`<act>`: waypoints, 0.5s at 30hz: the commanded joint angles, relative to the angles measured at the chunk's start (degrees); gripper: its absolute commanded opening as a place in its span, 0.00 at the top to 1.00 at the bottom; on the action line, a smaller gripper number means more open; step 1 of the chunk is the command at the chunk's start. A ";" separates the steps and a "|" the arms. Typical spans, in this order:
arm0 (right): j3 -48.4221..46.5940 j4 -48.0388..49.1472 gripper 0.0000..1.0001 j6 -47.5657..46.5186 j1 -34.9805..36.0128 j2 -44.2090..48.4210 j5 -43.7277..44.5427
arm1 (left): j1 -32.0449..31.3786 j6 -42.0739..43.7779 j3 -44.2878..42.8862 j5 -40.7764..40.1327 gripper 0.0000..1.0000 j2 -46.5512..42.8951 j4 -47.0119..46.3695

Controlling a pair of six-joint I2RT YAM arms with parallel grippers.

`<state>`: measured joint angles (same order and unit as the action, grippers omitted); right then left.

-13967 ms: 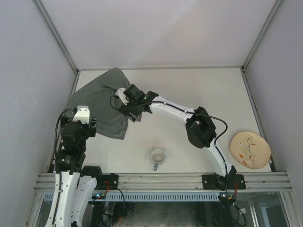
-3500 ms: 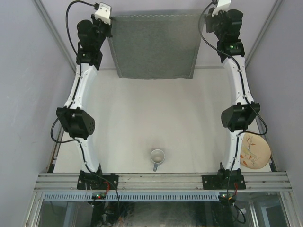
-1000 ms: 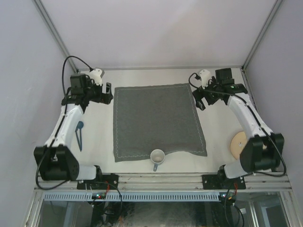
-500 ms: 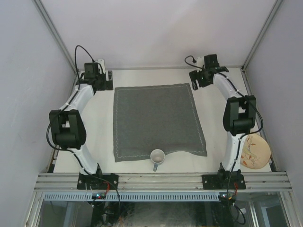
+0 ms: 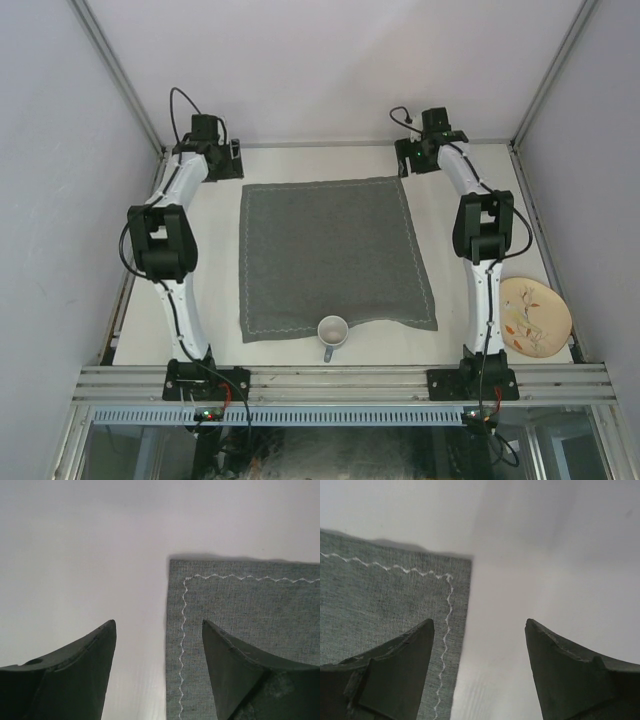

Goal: Set the dinner table for one person
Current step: Flatten out the napkin at the center of the board.

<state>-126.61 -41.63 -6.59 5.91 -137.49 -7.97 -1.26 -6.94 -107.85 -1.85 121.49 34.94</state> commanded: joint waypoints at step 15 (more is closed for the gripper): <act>1.03 -6.74 0.27 4.49 5.16 -0.41 -0.82 | -1.49 -3.74 -7.06 -0.18 0.22 5.33 13.09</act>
<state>-126.43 -48.14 -2.52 10.74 -140.59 -9.10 -1.93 -9.98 -111.39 -1.30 126.08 45.30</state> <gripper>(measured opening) 0.731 0.792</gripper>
